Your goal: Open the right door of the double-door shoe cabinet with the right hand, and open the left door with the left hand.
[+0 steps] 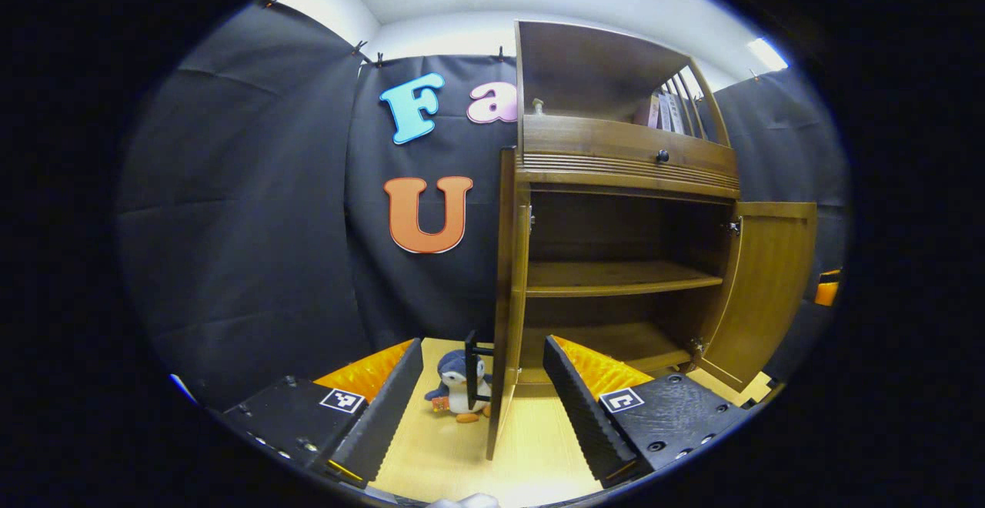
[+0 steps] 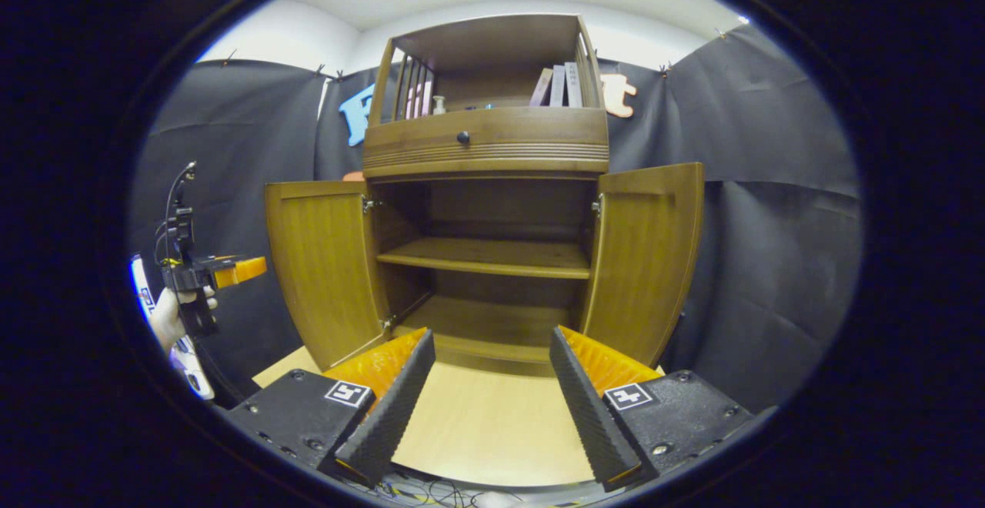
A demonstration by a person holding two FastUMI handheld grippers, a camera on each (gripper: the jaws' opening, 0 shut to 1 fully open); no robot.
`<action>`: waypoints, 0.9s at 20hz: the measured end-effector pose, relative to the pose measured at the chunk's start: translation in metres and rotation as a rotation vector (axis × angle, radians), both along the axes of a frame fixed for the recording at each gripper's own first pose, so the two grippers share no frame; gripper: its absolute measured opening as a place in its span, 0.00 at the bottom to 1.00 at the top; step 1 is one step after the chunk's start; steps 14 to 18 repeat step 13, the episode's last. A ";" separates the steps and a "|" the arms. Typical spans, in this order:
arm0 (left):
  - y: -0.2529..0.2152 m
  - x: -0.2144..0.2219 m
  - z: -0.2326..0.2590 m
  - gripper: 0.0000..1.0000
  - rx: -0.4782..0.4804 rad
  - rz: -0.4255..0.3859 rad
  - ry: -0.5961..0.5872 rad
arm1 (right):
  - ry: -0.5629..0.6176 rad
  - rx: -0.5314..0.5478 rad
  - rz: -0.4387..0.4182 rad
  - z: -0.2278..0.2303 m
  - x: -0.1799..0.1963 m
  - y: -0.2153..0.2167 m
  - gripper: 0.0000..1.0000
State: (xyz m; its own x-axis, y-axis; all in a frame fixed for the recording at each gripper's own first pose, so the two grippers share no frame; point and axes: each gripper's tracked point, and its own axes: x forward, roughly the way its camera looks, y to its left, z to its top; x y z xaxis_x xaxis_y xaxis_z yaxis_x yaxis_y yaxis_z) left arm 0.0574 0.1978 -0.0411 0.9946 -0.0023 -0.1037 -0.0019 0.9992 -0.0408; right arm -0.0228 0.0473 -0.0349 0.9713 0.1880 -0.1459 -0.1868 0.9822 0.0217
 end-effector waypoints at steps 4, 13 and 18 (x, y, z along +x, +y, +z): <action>-0.039 -0.014 0.033 0.95 0.039 0.006 -0.061 | -0.019 0.014 -0.041 0.004 0.003 -0.011 0.96; -0.137 -0.044 0.033 0.96 0.052 -0.064 -0.048 | -0.023 0.024 -0.097 0.003 0.002 -0.024 0.96; -0.137 -0.044 0.033 0.96 0.052 -0.064 -0.048 | -0.023 0.024 -0.097 0.003 0.002 -0.024 0.96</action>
